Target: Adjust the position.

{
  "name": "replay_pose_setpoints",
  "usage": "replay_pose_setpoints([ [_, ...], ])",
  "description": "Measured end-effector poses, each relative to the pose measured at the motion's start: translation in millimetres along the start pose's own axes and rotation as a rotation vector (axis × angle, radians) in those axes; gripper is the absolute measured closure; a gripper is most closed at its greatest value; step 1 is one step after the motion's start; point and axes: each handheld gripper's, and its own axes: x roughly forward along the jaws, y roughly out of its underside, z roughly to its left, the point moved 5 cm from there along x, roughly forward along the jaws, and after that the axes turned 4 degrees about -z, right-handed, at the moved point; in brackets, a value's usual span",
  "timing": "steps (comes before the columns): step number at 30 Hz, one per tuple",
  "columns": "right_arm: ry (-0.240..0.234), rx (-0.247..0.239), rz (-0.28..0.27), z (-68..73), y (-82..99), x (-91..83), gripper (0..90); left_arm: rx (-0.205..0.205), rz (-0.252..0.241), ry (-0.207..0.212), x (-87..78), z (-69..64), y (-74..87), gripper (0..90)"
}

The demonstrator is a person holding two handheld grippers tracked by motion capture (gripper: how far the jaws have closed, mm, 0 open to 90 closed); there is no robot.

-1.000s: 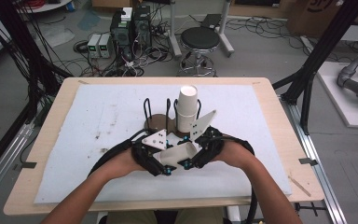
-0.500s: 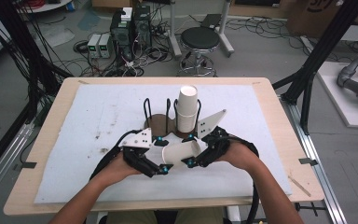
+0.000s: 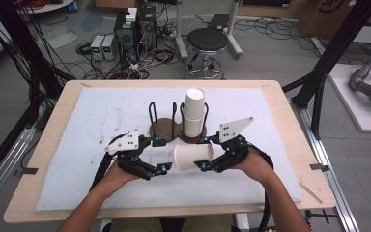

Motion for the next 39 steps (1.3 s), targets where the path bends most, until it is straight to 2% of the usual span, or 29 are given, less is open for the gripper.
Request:
replay_pose_setpoints([
  [1,0.003,0.016,-0.028,0.7,2.1,-1.8,33.4,-0.004,-0.023,0.006,-0.5,-0.5,-1.3,17.6],
  [2,0.004,0.027,-0.048,1.1,2.7,-2.6,33.4,-0.004,-0.023,0.006,-0.5,-0.5,-1.3,17.5],
  [3,0.003,0.031,-0.066,1.1,3.6,-3.6,33.4,-0.019,-0.05,0.021,-0.7,-1.0,-2.5,17.3],
  [4,0.004,0.034,-0.083,1.1,4.6,-4.5,33.5,-0.019,-0.05,0.021,-0.7,-1.0,-2.5,17.1],
  [7,-0.002,0.047,-0.131,1.6,7.8,-5.8,33.5,-0.039,-0.093,0.034,-0.4,-0.7,-4.4,16.7],
  [9,-0.004,0.056,-0.144,2.4,8.9,-6.0,33.5,-0.042,-0.099,0.036,-0.1,-0.7,-4.6,16.7],
  [10,-0.008,0.061,-0.176,3.2,10.3,-5.5,33.5,-0.048,-0.112,0.039,1.2,-0.9,-4.9,16.5],
  [19,-0.032,0.084,-0.248,5.2,14.0,-1.7,33.5,-0.042,-0.114,0.057,9.0,-3.5,-3.0,16.1],
  [27,-0.061,0.082,-0.264,8.1,12.4,2.0,33.6,-0.029,-0.117,0.075,17.5,-7.3,-3.9,16.1],
  [32,-0.091,0.083,-0.286,11.0,10.1,4.6,33.7,-0.036,-0.116,0.086,21.6,-8.1,-2.2,16.1],
  [39,-0.107,0.074,-0.295,12.2,8.1,7.1,33.7,-0.042,-0.096,0.116,26.9,-12.0,1.5,16.1],
])
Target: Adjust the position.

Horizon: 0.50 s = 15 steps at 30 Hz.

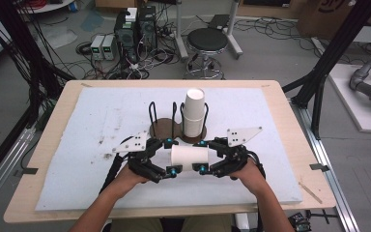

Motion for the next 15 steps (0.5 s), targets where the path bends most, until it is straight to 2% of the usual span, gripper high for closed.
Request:
replay_pose_setpoints([
  [7,-0.007,-0.001,-0.006,0.2,0.3,0.9,33.9,0.004,0.006,0.011,-0.4,0.3,1.4,20.8],
  [15,-0.007,0.012,0.01,-0.4,2.7,0.0,34.7,0.043,0.01,0.006,-1.6,-0.7,0.4,25.8],
])
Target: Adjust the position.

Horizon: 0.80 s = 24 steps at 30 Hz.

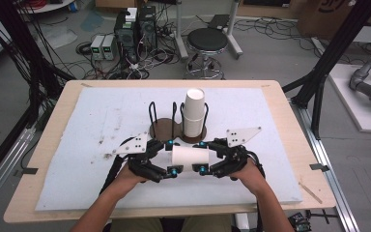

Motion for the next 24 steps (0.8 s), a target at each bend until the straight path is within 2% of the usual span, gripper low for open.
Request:
replay_pose_setpoints([
  [14,0.016,0.001,0.009,0.6,-2.7,0.2,33.0,-0.005,0.005,-0.01,-1.5,-0.2,-1.1,27.8],
  [20,0.037,0.004,-0.005,0.9,-6.5,-2.2,25.2,-0.01,0.01,-0.017,-3.3,1.0,-1.0,28.9],
  [24,0.044,0.002,-0.011,1.2,-8.9,-4.5,23.8,-0.008,0.008,-0.023,-4.6,1.4,-2.0,29.2],
])
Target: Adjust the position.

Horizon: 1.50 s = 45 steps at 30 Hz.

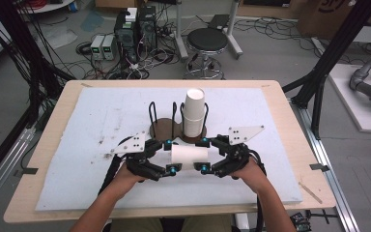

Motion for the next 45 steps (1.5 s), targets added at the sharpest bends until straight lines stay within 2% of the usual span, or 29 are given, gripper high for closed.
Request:
replay_pose_setpoints([
  [4,0.017,0.001,-0.001,-0.2,-1.6,-3.3,22.1,0.008,0.021,-0.013,-1.7,0.4,-1.2,29.1],
  [5,0.021,-0.003,-0.003,-0.1,-2.5,-4.5,22.1,0.023,0.043,-0.024,-3.5,0.8,-3.0,29.1],
  [7,0.022,-0.007,-0.002,0.8,-4.5,-7.3,22.1,0.027,0.055,-0.032,-4.6,0.9,-4.1,29.1],
  [12,0.063,-0.025,0.03,0.4,-9.7,-10.5,22.1,0.041,0.124,-0.066,-9.9,3.0,-10.4,29.1],
  [13,0.07,-0.033,0.044,0.4,-10.5,-10.7,22.1,0.041,0.124,-0.066,-9.9,3.0,-10.4,29.2],
  [14,0.08,-0.04,0.06,0.4,-11.6,-10.7,22.1,0.052,0.157,-0.071,-11.5,3.3,-12.5,29.2],
  [17,0.109,-0.096,0.123,1.8,-15.2,-8.0,22.1,0.059,0.179,-0.077,-12.4,3.4,-14.8,29.1],
  [18,0.122,-0.117,0.152,1.9,-16.1,-6.7,22.1,0.066,0.204,-0.082,-13.7,4.3,-17.0,29.1],
  [19,0.122,-0.117,0.152,1.9,-16.1,-6.7,22.1,0.066,0.204,-0.082,-13.7,4.3,-17.0,29.1],
  [20,0.132,-0.145,0.203,2.8,-17.7,-3.6,22.1,0.073,0.222,-0.085,-14.4,4.9,-18.0,29.1],
  [22,0.138,-0.172,0.248,3.2,-19.2,0.2,22.1,0.082,0.263,-0.095,-15.0,6.3,-19.7,29.1],
  [24,0.144,-0.2,0.293,2.8,-20.6,3.9,22.1,0.079,0.274,-0.099,-14.7,6.3,-20.1,29.1],
  [25,0.144,-0.209,0.312,2.7,-21.4,5.8,22.1,0.083,0.299,-0.101,-14.6,7.3,-20.8,29.1],
  [26,0.144,-0.209,0.312,2.7,-21.4,5.8,22.1,0.083,0.299,-0.101,-14.6,7.3,-20.8,29.1],
  [28,0.15,-0.24,0.365,1.9,-24.0,11.0,22.1,0.088,0.333,-0.105,-14.1,8.7,-21.9,29.1],
  [29,0.15,-0.24,0.365,1.9,-24.0,11.0,22.1,0.088,0.333,-0.105,-14.1,8.7,-21.9,29.2],
  [32,0.15,-0.274,0.43,1.7,-27.3,18.9,22.4,0.087,0.366,-0.105,-12.9,9.8,-22.0,29.2],
  [33,0.15,-0.274,0.43,1.7,-27.3,18.9,22.4,0.087,0.366,-0.105,-12.9,9.8,-22.0,29.1],
  [34,0.149,-0.291,0.466,1.4,-27.9,23.1,22.8,0.091,0.384,-0.103,-12.2,9.7,-22.1,29.1],
  [35,0.149,-0.291,0.466,1.4,-27.9,23.1,22.8,0.091,0.384,-0.103,-12.2,9.7,-22.1,29.1],
  [36,0.146,-0.307,0.501,1.2,-27.7,27.5,23.3,0.095,0.399,-0.104,-11.3,9.6,-22.2,29.1],
  [37,0.146,-0.307,0.501,1.2,-27.7,27.5,23.3,0.095,0.399,-0.104,-11.3,9.6,-22.2,29.1],
  [38,0.143,-0.32,0.542,0.9,-26.1,31.4,23.5,0.098,0.413,-0.105,-10.4,9.6,-22.3,29.1],
  [39,0.145,-0.325,0.559,0.3,-25.2,33.3,23.5,0.098,0.413,-0.105,-10.4,9.6,-22.3,29.1],
  [45,0.135,-0.342,0.62,-1.4,-19.9,42.7,24.0,0.109,0.451,-0.098,-8.3,9.7,-21.2,29.1],
])
